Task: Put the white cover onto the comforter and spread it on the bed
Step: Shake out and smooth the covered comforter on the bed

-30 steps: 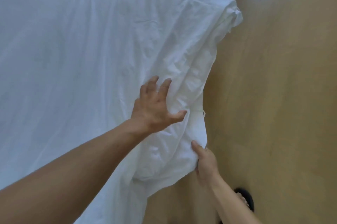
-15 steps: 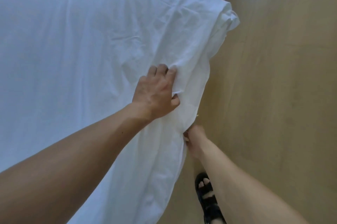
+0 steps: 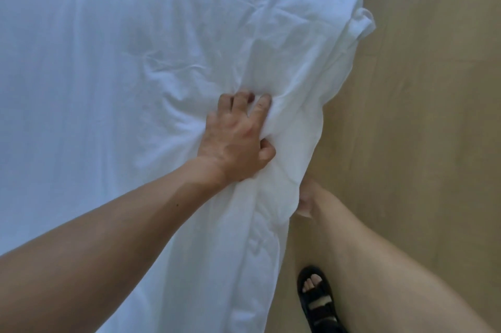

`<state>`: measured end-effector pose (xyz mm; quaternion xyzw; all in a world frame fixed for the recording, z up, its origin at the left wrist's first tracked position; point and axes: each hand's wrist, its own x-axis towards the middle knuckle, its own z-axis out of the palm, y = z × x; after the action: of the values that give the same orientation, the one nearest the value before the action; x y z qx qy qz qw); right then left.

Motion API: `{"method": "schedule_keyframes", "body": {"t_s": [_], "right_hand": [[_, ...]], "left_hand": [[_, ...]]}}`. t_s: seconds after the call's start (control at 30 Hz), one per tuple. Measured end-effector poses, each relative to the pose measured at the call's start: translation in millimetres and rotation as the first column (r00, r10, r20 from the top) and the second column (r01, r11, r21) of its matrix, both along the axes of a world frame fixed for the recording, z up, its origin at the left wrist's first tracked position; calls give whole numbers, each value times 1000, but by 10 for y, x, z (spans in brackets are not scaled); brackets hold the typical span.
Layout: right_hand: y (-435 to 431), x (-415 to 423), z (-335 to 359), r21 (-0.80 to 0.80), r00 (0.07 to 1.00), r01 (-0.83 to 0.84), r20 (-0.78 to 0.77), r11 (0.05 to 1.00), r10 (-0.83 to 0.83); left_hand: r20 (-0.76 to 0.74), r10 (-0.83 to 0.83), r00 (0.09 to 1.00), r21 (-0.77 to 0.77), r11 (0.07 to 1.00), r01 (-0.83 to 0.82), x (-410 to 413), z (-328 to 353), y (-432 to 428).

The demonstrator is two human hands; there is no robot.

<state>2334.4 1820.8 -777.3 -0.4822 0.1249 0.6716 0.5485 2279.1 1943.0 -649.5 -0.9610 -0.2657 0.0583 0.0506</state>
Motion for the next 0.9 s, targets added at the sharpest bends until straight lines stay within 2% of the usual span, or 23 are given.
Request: {"method": "schedule_keyframes", "body": {"t_s": [0.07,0.13,0.2,0.33,0.4,0.47,0.53,0.63,0.7,0.77,0.9], "right_hand": [[-65,102,-44,65,987,159,0,985,-159],[-190,259,23,59,948,319,7,946,-320],[-321,389,204,50,917,399,5,916,-399],[-551,489,633,112,917,370,118,922,-382],[-644,533,859,119,922,334,163,935,-350],[-780,625,1001,118,916,323,211,939,-342],[-963,758,1028,98,900,360,227,928,-373],[-1187,808,925,14,884,410,239,912,-401],[-1218,727,795,-74,916,332,261,940,-303],[-1193,752,688,-112,958,209,223,972,-180],[-988,1157,434,-65,985,-86,144,994,94]], "left_hand": [[-32,58,998,-7,998,-58,89,48,-75],[-95,133,987,-14,991,-135,225,97,-213],[-157,215,964,-40,974,-224,403,137,-361],[-261,405,876,-153,879,-452,835,179,-615],[-279,458,844,-147,848,-509,1022,212,-669],[-245,434,867,-87,881,-466,1110,251,-620],[-140,408,902,-54,907,-419,1123,367,-447],[-98,451,887,-31,890,-456,1106,545,-135],[-73,476,876,-70,874,-480,1163,591,-116],[-83,430,899,-113,892,-437,1263,540,-212],[-66,376,924,-119,917,-381,1417,388,-275]]}}
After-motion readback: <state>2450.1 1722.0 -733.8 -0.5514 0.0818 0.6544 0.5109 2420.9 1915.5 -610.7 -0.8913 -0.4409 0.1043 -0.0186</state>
